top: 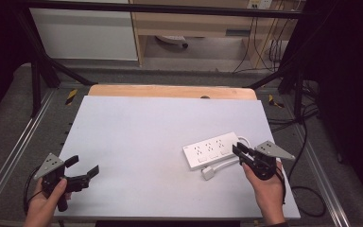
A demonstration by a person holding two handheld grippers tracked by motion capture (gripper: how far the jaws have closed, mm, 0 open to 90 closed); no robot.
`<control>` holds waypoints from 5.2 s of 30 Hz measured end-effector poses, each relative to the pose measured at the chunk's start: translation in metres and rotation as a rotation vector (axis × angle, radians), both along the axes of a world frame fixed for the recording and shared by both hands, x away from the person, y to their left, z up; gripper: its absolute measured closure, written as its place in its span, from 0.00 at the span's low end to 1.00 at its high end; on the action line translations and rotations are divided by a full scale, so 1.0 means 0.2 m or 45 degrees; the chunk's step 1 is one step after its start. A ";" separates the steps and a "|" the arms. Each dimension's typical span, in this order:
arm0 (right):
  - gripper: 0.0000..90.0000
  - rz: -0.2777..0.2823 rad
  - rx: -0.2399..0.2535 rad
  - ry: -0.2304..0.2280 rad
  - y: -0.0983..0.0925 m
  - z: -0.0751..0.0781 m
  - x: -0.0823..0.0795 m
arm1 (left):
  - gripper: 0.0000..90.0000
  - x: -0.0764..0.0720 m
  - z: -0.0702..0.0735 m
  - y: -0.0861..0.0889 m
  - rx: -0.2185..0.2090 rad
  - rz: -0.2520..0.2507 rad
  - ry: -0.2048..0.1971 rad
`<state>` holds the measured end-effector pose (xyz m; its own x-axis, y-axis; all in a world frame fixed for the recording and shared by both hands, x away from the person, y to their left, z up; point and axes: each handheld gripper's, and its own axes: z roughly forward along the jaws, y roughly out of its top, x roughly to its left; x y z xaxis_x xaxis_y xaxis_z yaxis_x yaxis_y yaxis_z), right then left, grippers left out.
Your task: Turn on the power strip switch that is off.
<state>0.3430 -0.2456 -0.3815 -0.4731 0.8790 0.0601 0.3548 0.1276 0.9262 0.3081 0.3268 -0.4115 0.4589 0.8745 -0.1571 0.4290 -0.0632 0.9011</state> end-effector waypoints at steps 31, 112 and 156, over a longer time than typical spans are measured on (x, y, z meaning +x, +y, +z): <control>1.00 0.078 0.022 0.052 0.09 0.03 0.10 | 0.08 0.00 0.00 0.00 0.013 -0.010 0.000; 1.00 0.089 -0.175 0.356 0.22 -0.25 0.29 | 0.07 0.00 0.00 -0.01 0.027 -0.014 0.002; 1.00 0.062 -0.196 0.321 0.22 -0.28 0.27 | 0.07 0.00 0.00 -0.01 0.042 -0.011 0.002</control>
